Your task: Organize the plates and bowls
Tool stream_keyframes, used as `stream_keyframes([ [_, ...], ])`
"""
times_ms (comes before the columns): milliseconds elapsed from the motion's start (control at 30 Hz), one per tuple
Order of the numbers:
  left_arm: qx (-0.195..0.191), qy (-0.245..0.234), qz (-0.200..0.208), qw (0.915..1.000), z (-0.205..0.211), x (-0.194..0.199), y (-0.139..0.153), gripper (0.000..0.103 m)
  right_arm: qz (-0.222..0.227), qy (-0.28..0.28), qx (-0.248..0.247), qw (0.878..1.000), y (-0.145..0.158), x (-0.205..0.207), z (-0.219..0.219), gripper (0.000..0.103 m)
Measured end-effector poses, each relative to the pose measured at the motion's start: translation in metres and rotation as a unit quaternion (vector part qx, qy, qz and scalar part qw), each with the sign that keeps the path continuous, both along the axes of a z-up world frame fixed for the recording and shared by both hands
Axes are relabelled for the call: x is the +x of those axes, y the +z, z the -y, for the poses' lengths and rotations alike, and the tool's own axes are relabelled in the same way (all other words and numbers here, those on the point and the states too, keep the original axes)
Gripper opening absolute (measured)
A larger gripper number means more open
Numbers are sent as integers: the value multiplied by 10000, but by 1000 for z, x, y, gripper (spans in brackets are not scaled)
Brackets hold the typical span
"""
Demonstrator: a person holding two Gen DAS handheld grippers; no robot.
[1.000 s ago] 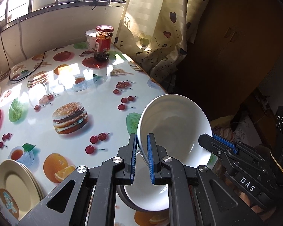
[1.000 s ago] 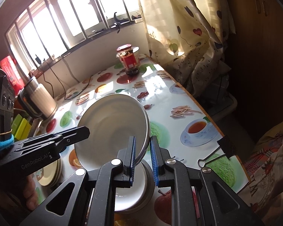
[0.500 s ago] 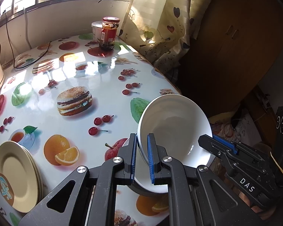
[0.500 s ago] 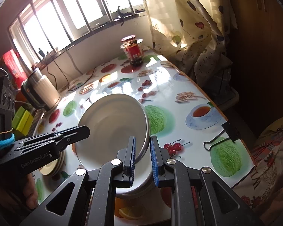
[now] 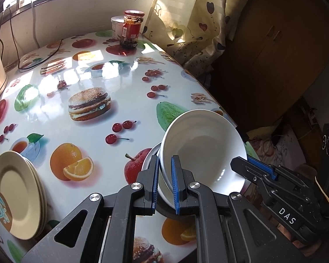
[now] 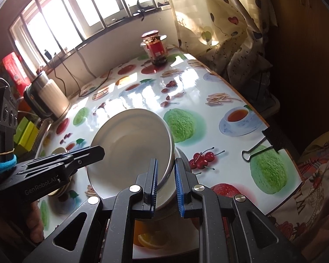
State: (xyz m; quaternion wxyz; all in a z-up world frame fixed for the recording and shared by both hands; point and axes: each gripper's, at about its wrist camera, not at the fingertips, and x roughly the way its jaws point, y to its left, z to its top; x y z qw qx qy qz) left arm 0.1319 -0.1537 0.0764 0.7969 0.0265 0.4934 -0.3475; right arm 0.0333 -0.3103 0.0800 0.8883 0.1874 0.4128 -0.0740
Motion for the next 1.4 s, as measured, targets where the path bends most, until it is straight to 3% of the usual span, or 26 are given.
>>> stream_keyframes([
  [1400, 49, 113, -200, 9997, 0, -4, -15, 12, -232, -22, 145, 9996, -20, -1, 2, 17],
])
